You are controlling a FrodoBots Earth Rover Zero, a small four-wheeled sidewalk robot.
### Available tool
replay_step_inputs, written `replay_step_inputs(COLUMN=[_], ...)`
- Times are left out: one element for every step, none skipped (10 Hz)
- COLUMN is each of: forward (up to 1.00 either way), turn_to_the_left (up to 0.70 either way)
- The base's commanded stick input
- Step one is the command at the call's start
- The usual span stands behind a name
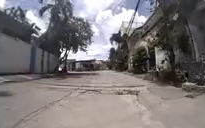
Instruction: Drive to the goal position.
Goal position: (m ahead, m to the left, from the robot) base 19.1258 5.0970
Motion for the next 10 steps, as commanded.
replay_step_inputs(forward=[0.70, 0.70, 0.70, 0.70, 0.70, 0.70, 0.70, 0.70, 0.70, 0.70], turn_to_the_left=[0.00, 0.00, 0.00, 0.00, 0.00, 0.00, 0.00, 0.00, -0.06, -0.15])
